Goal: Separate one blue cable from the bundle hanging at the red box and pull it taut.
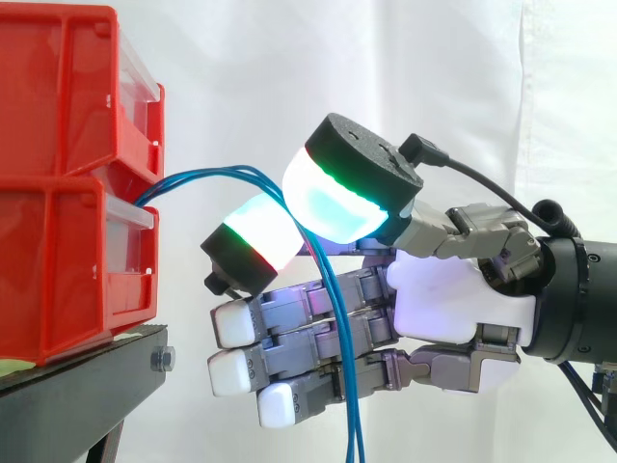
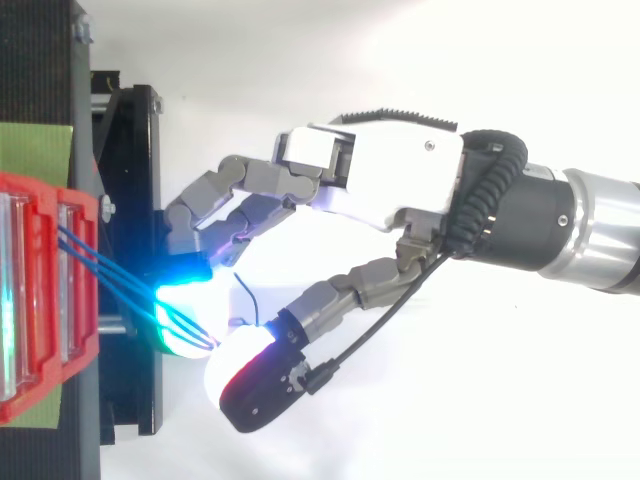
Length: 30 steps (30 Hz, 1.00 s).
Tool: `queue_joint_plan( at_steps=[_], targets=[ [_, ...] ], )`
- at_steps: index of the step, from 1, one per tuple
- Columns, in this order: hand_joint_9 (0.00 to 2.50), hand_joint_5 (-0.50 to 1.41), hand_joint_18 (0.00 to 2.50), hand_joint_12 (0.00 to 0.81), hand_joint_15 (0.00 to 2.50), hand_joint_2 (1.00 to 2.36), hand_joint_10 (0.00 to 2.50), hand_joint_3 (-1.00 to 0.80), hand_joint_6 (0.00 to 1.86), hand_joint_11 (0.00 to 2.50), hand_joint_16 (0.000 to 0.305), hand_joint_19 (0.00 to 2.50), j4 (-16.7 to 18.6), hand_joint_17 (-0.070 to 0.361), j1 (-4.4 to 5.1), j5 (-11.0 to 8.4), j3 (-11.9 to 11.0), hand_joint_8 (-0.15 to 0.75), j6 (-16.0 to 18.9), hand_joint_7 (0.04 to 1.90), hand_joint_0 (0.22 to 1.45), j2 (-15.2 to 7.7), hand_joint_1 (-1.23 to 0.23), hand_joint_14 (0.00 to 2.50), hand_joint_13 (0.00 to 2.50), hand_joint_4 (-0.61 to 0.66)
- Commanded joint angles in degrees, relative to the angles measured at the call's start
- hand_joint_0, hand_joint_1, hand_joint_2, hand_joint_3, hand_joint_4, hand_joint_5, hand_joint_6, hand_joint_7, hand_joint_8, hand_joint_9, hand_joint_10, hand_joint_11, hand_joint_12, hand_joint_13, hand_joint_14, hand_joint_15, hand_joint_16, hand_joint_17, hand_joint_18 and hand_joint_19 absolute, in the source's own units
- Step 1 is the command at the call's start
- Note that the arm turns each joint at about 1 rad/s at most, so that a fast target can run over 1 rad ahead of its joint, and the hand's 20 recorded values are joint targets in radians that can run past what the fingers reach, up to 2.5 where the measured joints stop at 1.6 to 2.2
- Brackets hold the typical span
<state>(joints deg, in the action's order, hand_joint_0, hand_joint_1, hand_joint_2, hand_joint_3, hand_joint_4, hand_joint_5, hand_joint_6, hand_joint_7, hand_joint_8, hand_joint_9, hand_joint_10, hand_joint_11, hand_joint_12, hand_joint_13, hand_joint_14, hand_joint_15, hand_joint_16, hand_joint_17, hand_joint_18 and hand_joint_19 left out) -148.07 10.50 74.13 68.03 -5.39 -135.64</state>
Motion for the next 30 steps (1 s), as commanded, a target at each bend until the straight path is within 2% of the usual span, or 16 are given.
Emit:
queue_joint_plan(
  at_steps=[1, 2, 3, 15, 19, 21, 25, 27, 30],
  targets=[
    [0.97, -0.19, 0.72, 0.329, 0.45, 1.01, 0.02, -0.41, 0.91, 0.76, 0.042, 0.53, -0.02, 0.095, 0.14, -0.04, 0.0, 0.293, 0.03, 1.11, 0.68, -0.07, -0.82, 0.02, 0.83, 0.03],
    [0.97, -0.2, 0.72, 0.334, 0.45, 1.01, 0.02, -0.37, 0.92, 0.77, 0.042, 0.54, -0.02, 0.095, 0.14, -0.04, 0.0, 0.297, 0.03, 1.11, 0.67, 0.02, -0.8, 0.02, 0.82, 0.03],
    [0.95, -0.2, 0.71, 0.336, 0.47, 1.01, 0.02, -0.34, 0.91, 0.76, 0.044, 0.55, -0.02, 0.098, 0.14, -0.04, 0.0, 0.293, 0.03, 1.03, 0.65, -0.07, -0.75, 0.02, 0.82, 0.05],
    [0.92, -0.18, 0.69, 0.345, 0.47, 1.01, 0.02, -0.35, 0.8, 0.7, 0.046, 0.59, -0.02, 0.103, 0.31, -0.12, 0.0, 0.293, 0.03, 0.95, 0.62, -0.07, -0.56, 0.02, 0.79, 0.11],
    [0.91, -0.17, 0.69, 0.348, 0.47, 1.02, 0.02, -0.31, 0.76, 0.72, 0.046, 0.58, -0.02, 0.103, 0.31, -0.04, 0.0, 0.299, 0.03, 0.96, 0.62, 0.02, -0.6, 0.02, 0.78, 0.11],
    [0.91, -0.18, 0.69, 0.347, 0.47, 1.02, 0.02, -0.27, 0.76, 0.73, 0.046, 0.57, -0.02, 0.103, 0.31, -0.04, 0.0, 0.294, 0.03, 0.98, 0.63, -0.07, -0.68, 0.02, 0.78, 0.12],
    [0.91, -0.2, 0.69, 0.338, 0.51, 1.02, 0.02, -0.25, 0.8, 0.8, 0.045, 0.56, -0.02, 0.101, 0.31, -0.04, 0.0, 0.29, 0.03, 0.93, 0.66, 0.02, -0.74, 0.02, 0.81, 0.12],
    [0.91, -0.2, 0.69, 0.34, 0.53, 1.01, 0.02, -0.36, 0.81, 0.84, 0.045, 0.57, -0.02, 0.1, 0.31, -0.04, 0.0, 0.29, 0.03, 0.92, 0.66, -0.07, -0.77, 0.02, 0.83, 0.13],
    [0.92, -0.21, 0.69, 0.339, 0.55, 1.0, 0.02, -0.5, 0.81, 0.86, 0.044, 0.57, -0.02, 0.1, 0.31, -0.12, 0.0, 0.29, 0.03, 0.92, 0.62, -0.07, -0.72, 0.02, 0.84, 0.14]
  ],
)
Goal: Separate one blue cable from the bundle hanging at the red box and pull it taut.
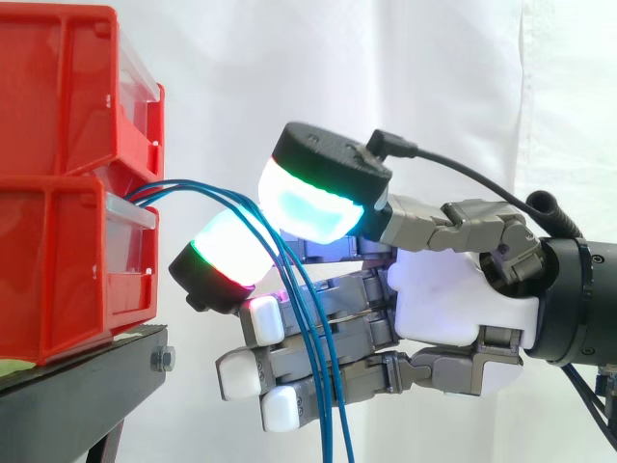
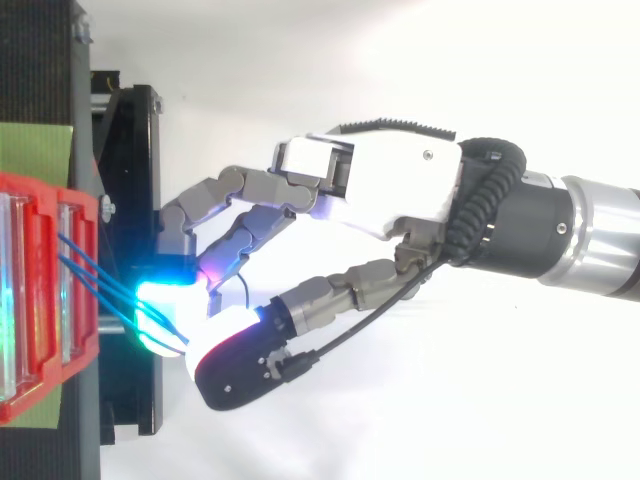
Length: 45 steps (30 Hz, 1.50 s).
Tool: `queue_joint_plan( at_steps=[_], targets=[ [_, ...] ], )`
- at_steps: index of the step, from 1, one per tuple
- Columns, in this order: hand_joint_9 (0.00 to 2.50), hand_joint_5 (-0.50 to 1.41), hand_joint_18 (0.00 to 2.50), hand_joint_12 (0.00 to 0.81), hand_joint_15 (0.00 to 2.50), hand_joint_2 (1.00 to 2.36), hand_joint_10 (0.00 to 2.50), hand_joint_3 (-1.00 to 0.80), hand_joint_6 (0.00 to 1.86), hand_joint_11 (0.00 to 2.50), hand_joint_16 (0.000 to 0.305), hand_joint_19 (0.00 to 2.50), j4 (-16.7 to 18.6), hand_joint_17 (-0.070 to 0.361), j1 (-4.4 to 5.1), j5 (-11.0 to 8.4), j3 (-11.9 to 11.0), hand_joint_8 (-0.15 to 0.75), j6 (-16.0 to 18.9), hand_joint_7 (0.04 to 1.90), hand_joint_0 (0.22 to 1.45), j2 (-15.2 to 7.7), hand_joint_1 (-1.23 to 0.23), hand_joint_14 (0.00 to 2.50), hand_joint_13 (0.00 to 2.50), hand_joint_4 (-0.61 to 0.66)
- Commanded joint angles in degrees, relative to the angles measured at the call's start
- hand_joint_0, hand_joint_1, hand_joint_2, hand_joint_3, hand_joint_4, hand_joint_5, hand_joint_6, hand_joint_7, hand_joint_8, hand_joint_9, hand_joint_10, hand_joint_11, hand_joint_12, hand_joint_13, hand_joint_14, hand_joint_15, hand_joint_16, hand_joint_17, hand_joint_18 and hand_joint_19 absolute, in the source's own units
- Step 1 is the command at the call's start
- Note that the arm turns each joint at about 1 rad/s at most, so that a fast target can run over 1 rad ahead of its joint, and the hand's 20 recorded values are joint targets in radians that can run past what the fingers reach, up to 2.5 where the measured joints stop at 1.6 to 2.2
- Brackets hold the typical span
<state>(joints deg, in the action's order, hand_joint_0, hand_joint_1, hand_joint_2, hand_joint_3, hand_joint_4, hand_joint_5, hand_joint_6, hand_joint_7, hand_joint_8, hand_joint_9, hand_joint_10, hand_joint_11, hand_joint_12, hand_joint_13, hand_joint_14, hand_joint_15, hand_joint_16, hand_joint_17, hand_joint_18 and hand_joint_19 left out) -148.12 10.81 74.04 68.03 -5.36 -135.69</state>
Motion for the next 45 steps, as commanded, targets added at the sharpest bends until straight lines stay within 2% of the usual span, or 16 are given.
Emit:
queue_joint_plan(
  at_steps=[1, 8, 15, 19, 25, 28, 31, 34, 40, 45],
  targets=[
    [0.94, -0.21, 0.7, 0.34, 0.56, 1.0, 0.02, -0.5, 0.81, 0.87, 0.045, 0.57, 0.03, 0.101, 0.0, -0.04, 0.0, 0.29, 0.0, 0.91, 0.61, -0.02, -0.71, 0.02, 0.85, 0.14],
    [0.98, -0.21, 0.73, 0.352, 0.67, 1.0, 0.02, -0.5, 0.79, 0.93, 0.046, 0.57, 0.03, 0.105, 0.09, -0.21, 0.0, 0.304, 0.0, 0.9, 0.55, -0.02, -0.63, 0.02, 0.97, 0.17],
    [1.02, -0.21, 0.75, 0.351, 0.8, 1.0, 0.02, -0.5, 0.79, 1.05, 0.047, 0.56, 0.03, 0.105, 0.09, -0.21, 0.0, 0.305, 0.0, 0.9, 0.55, -0.02, -0.68, 0.03, 1.1, 0.16],
    [1.04, -0.22, 0.75, 0.338, 0.89, 1.0, 0.02, -0.5, 0.81, 1.16, 0.045, 0.57, 0.03, 0.102, 0.09, -0.12, 0.09, 0.288, 0.09, 0.9, 0.64, -0.02, -0.75, 0.03, 1.15, 0.14],
    [1.05, -0.24, 0.77, 0.342, 0.97, 1.02, 0.02, -0.27, 0.86, 1.25, 0.046, 0.56, 0.03, 0.104, 0.09, -0.12, 0.0, 0.28, 0.26, 0.9, 0.71, -0.02, -0.79, 0.03, 1.19, 0.12],
    [1.05, -0.25, 0.77, 0.34, 0.98, 1.02, 0.01, -0.25, 0.89, 1.29, 0.047, 0.56, 0.03, 0.105, 0.09, -0.21, 0.0, 0.28, 0.26, 0.87, 0.74, -0.02, -0.8, 0.03, 1.19, 0.13],
    [1.05, -0.25, 0.77, 0.341, 0.99, 1.02, 0.01, -0.32, 0.89, 1.31, 0.046, 0.57, 0.03, 0.103, 0.18, -0.21, 0.0, 0.274, 0.26, 0.84, 0.77, -0.02, -0.82, 0.03, 1.19, 0.14],
    [1.06, -0.24, 0.78, 0.344, 0.98, 1.0, 0.01, -0.49, 0.9, 1.31, 0.045, 0.56, 0.03, 0.102, 0.18, -0.21, 0.0, 0.28, 0.26, 0.85, 0.78, -0.02, -0.85, 0.03, 1.18, 0.13],
    [1.14, -0.22, 0.8, 0.346, 0.97, 1.0, 0.01, -0.5, 0.91, 1.33, 0.045, 0.56, 0.03, 0.1, 0.18, -0.21, 0.0, 0.293, 0.26, 0.87, 0.71, -0.02, -0.84, 0.03, 1.2, 0.13],
    [1.23, -0.2, 0.83, 0.353, 0.99, 1.0, 0.02, -0.5, 0.91, 1.38, 0.045, 0.6, 0.03, 0.101, 0.18, -0.21, 0.0, 0.308, 0.26, 0.91, 0.64, -0.02, -0.74, 0.03, 1.25, 0.13]
  ],
)
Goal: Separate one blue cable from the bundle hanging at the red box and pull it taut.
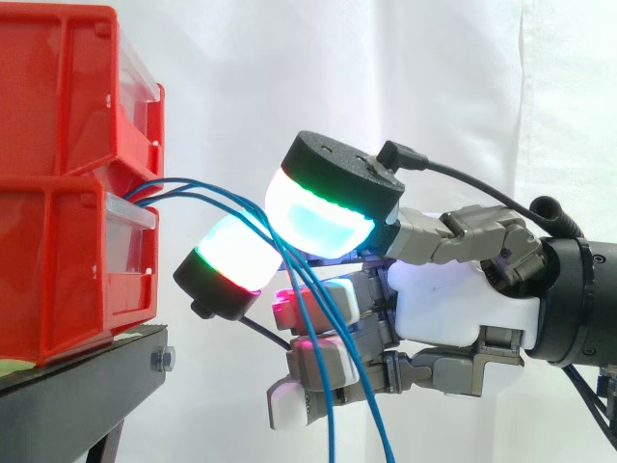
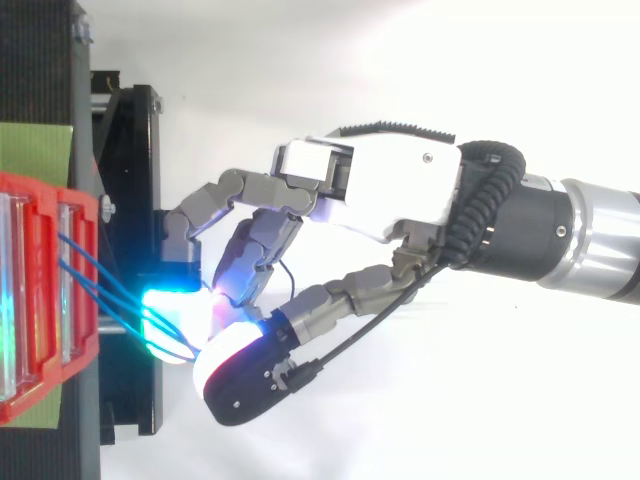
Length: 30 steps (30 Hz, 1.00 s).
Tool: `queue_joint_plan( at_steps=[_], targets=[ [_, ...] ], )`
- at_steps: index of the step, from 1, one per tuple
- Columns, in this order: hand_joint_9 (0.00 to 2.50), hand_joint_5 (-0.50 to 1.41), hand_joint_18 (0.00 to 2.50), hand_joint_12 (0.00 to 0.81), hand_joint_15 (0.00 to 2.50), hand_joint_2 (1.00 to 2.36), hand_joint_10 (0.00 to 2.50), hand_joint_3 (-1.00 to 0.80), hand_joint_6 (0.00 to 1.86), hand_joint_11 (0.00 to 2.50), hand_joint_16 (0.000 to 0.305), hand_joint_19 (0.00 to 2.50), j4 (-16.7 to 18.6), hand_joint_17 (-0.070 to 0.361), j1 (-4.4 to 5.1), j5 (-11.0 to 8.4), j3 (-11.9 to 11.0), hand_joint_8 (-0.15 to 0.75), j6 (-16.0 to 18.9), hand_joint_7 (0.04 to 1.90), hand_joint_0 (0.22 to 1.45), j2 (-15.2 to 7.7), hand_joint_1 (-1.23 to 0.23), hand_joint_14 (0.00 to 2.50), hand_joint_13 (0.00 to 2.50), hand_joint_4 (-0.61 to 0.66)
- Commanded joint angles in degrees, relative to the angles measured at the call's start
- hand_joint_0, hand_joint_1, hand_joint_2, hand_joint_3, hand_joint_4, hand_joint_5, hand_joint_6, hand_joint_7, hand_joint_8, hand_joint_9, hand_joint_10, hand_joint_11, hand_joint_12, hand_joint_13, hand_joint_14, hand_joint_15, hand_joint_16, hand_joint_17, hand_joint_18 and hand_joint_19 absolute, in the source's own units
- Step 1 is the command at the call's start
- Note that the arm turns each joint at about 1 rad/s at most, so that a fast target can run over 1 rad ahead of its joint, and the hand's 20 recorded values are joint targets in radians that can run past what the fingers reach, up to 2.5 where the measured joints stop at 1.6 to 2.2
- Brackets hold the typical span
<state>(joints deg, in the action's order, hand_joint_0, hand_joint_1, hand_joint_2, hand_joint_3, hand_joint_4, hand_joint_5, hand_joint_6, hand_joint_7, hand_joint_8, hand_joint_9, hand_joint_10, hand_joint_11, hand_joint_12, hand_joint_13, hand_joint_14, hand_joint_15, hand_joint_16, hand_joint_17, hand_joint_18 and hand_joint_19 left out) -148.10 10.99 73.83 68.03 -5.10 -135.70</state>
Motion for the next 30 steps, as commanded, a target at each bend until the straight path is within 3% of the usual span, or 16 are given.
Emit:
queue_joint_plan(
  at_steps=[1, 4, 9, 14, 17, 21, 30],
  targets=[
    [1.26, -0.19, 0.84, 0.353, 0.99, 1.0, 0.02, -0.5, 0.91, 1.39, 0.045, 0.6, 0.0, 0.101, 0.0, 0.0, 0.08, 0.312, 0.09, 0.93, 0.64, 0.0, -0.69, 0.03, 1.26, 0.12],
    [1.26, -0.19, 0.84, 0.357, 0.99, 1.0, 0.02, -0.5, 0.92, 1.39, 0.045, 0.61, 0.0, 0.102, 0.09, 0.0, 0.08, 0.311, 0.0, 0.99, 0.66, 0.0, -0.66, 0.03, 1.26, 0.07],
    [1.21, -0.22, 0.82, 0.354, 0.98, 1.02, 0.01, -0.3, 0.95, 1.37, 0.045, 0.6, 0.0, 0.101, 0.18, 0.0, -0.01, 0.301, 0.0, 1.12, 0.75, 0.0, -0.81, 0.03, 1.23, -0.03],
    [1.17, -0.23, 0.76, 0.347, 0.99, 1.01, 0.01, -0.36, 0.96, 1.36, 0.044, 0.63, 0.0, 0.098, 0.18, 0.0, 0.08, 0.292, 0.09, 1.06, 0.82, 0.0, -0.87, 0.03, 1.2, 0.01],
    [1.19, -0.22, 0.77, 0.34, 0.99, 1.0, 0.01, -0.5, 0.95, 1.37, 0.043, 0.61, 0.0, 0.096, 0.18, 0.09, 0.08, 0.282, 0.09, 1.01, 0.84, 0.0, -0.87, 0.03, 1.2, 0.02],
    [1.24, -0.21, 0.81, 0.34, 0.99, 1.0, 0.01, -0.5, 0.95, 1.39, 0.042, 0.56, 0.0, 0.096, 0.18, 0.09, 0.08, 0.288, 0.09, 1.02, 0.8, 0.0, -0.89, 0.03, 1.22, 0.04],
    [1.33, -0.15, 0.83, 0.357, 0.99, 1.0, 0.02, -0.5, 0.94, 1.43, 0.044, 0.6, 0.0, 0.098, 0.18, 0.26, 0.08, 0.315, 0.09, 1.07, 0.58, 0.0, -0.91, 0.03, 1.25, 0.08]
  ],
)
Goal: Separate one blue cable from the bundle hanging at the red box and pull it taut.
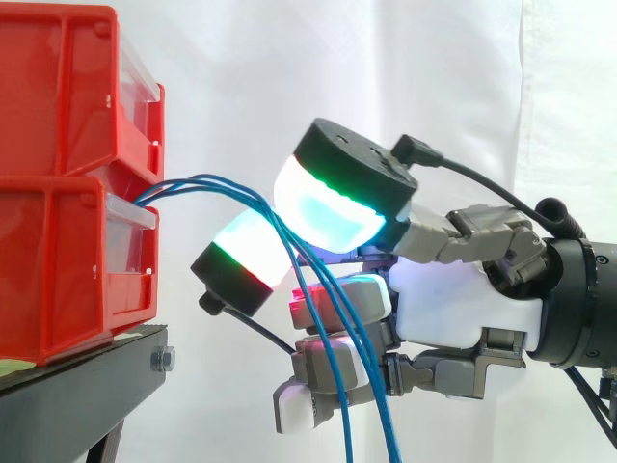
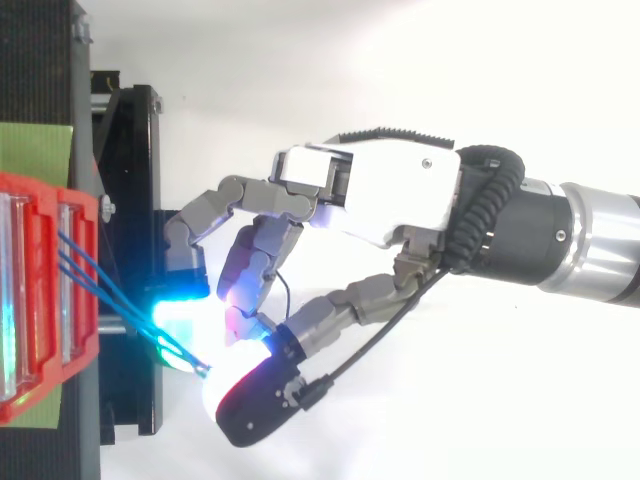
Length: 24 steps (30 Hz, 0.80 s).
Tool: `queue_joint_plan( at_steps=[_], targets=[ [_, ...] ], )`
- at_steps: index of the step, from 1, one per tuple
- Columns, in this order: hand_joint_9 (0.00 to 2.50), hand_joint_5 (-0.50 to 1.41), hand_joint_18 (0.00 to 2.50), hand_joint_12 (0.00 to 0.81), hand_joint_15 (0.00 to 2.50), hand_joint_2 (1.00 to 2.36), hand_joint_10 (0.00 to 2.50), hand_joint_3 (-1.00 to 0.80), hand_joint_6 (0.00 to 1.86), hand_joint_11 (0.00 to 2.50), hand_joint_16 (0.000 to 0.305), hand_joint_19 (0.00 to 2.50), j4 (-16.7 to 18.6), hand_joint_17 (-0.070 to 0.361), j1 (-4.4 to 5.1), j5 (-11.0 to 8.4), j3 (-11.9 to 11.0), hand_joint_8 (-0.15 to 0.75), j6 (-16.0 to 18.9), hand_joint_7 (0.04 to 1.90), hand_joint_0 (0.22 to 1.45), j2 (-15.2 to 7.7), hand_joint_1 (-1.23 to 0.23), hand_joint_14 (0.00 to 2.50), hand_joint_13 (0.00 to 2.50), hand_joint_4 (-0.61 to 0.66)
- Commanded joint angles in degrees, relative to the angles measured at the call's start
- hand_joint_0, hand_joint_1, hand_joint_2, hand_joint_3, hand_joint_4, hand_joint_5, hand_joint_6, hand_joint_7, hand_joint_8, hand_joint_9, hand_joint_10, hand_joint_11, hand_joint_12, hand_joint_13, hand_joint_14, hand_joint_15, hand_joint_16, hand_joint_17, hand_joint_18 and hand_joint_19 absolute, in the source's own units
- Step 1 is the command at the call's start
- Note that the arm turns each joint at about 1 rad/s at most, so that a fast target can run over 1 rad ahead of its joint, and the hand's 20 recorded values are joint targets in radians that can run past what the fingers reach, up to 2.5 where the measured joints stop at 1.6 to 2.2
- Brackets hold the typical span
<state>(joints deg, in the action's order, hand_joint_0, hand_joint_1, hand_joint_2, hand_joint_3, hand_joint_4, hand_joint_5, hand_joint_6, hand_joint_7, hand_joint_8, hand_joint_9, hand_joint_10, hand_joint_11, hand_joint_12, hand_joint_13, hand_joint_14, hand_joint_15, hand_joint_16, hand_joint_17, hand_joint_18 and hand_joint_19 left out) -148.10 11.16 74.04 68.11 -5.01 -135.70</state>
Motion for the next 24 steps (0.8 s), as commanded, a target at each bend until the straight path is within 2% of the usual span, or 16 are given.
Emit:
queue_joint_plan(
  at_steps=[1, 3, 7, 11, 16, 19, 21, 24],
  targets=[
    [1.34, -0.14, 0.84, 0.358, 0.99, 1.0, 0.02, -0.5, 0.93, 1.44, 0.044, 0.59, 0.0, 0.1, -0.08, 0.05, 0.0, 0.312, 0.0, 1.09, 0.56, 0.0, -0.91, 0.03, 1.27, 0.08],
    [1.35, -0.12, 0.85, 0.357, 0.99, 1.0, 0.02, -0.5, 0.92, 1.42, 0.045, 0.59, 0.0, 0.102, 0.01, 0.05, 0.0, 0.318, 0.0, 1.1, 0.54, 0.0, -0.89, 0.03, 1.27, 0.07],
    [1.43, -0.09, 0.85, 0.349, 0.97, 1.0, 0.02, -0.5, 0.89, 1.38, 0.045, 0.6, 0.0, 0.1, 0.01, 0.05, 0.0, 0.304, 0.26, 1.16, 0.53, 0.0, -0.77, 0.03, 1.29, -0.01],
    [1.47, -0.09, 0.83, 0.336, 0.98, 1.0, 0.03, -0.5, 0.89, 1.37, 0.042, 0.61, 0.0, 0.095, -0.08, 0.05, 0.0, 0.287, 0.35, 1.18, 0.58, 0.0, -0.66, 0.03, 1.29, -0.11],
    [1.45, -0.1, 0.83, 0.336, 0.98, 1.0, 0.03, -0.5, 0.89, 1.38, 0.042, 0.62, 0.0, 0.095, 0.01, 0.05, 0.0, 0.287, 0.35, 1.22, 0.62, 0.0, -0.71, 0.03, 1.28, -0.06],
    [1.4, -0.13, 0.83, 0.343, 0.98, 1.01, 0.03, -0.41, 0.91, 1.38, 0.044, 0.61, 0.0, 0.098, 0.01, 0.05, 0.0, 0.29, 0.35, 1.19, 0.64, 0.0, -0.79, 0.03, 1.27, 0.03],
    [1.37, -0.15, 0.82, 0.341, 0.97, 1.02, 0.03, -0.34, 0.92, 1.39, 0.044, 0.61, 0.0, 0.099, 0.01, 0.05, 0.0, 0.289, 0.35, 1.18, 0.67, 0.0, -0.83, 0.03, 1.26, 0.01],
    [1.32, -0.17, 0.81, 0.345, 0.97, 1.01, 0.02, -0.35, 0.93, 1.39, 0.044, 0.59, 0.0, 0.099, 0.01, 0.05, 0.0, 0.288, 0.26, 1.15, 0.71, 0.0, -0.85, 0.03, 1.22, -0.04]
  ],
)
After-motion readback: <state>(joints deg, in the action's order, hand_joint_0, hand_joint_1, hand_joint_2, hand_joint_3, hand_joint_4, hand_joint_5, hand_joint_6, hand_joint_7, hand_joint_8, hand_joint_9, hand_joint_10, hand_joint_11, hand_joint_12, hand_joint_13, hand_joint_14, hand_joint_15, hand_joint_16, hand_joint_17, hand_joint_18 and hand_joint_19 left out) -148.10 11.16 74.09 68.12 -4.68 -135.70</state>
